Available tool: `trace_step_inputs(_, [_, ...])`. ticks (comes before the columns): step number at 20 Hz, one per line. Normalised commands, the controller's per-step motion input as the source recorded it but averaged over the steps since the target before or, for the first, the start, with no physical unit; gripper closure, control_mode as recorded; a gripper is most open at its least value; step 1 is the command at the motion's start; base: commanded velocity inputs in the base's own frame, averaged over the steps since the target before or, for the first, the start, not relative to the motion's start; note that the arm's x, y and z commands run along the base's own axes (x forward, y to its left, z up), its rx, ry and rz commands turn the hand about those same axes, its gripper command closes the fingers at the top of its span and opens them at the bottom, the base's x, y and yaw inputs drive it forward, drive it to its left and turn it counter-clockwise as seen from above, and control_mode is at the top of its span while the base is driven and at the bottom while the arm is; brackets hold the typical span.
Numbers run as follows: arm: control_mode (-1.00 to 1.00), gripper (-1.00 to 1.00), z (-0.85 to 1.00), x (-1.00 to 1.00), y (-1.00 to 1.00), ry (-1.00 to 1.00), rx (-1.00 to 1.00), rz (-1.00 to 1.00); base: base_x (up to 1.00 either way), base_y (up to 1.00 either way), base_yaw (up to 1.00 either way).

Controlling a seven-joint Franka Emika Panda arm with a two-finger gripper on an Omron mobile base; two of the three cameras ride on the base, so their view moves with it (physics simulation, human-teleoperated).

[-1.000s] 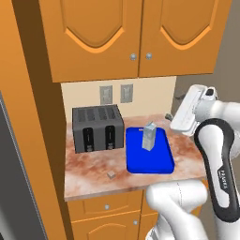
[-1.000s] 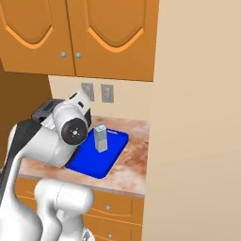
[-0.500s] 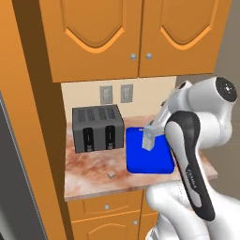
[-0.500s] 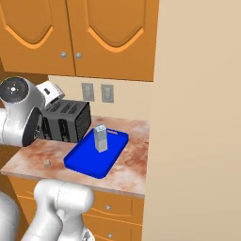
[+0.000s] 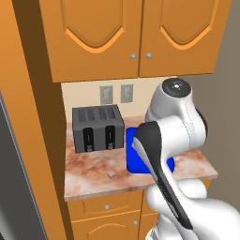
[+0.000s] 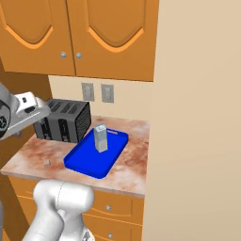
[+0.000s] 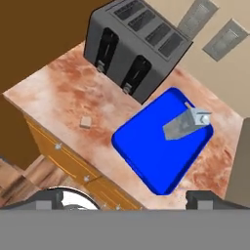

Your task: Take out the milk from the fridge and place it on the tray on the counter. Then take the sugar cube near the tray and place it in the tray.

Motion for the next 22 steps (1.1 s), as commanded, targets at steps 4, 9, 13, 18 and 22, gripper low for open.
trace_step_inputs(4, [-1.0, -1.0, -0.6, -0.13, 0.0, 0.15, 0.09, -0.28, 0.0, 0.0, 0.0])
trace_step_inputs(9, [-1.0, -1.0, -0.58, 0.0, 0.02, 0.19, 0.12, -0.19, 0.0, 0.0, 0.0])
trace_step_inputs(13, [-1.0, -1.0, -0.5, 0.12, 0.08, 0.12, 0.11, -0.05, 0.0, 0.0, 0.0])
trace_step_inputs(18, [-1.0, -1.0, -0.42, 0.01, 0.35, 0.03, 0.0, 0.0, 0.0, 0.0, 0.0])
trace_step_inputs(22, [-1.0, -1.0, -0.47, 0.16, 0.34, 0.1, 0.0, 0.0, 0.0, 0.0, 0.0])
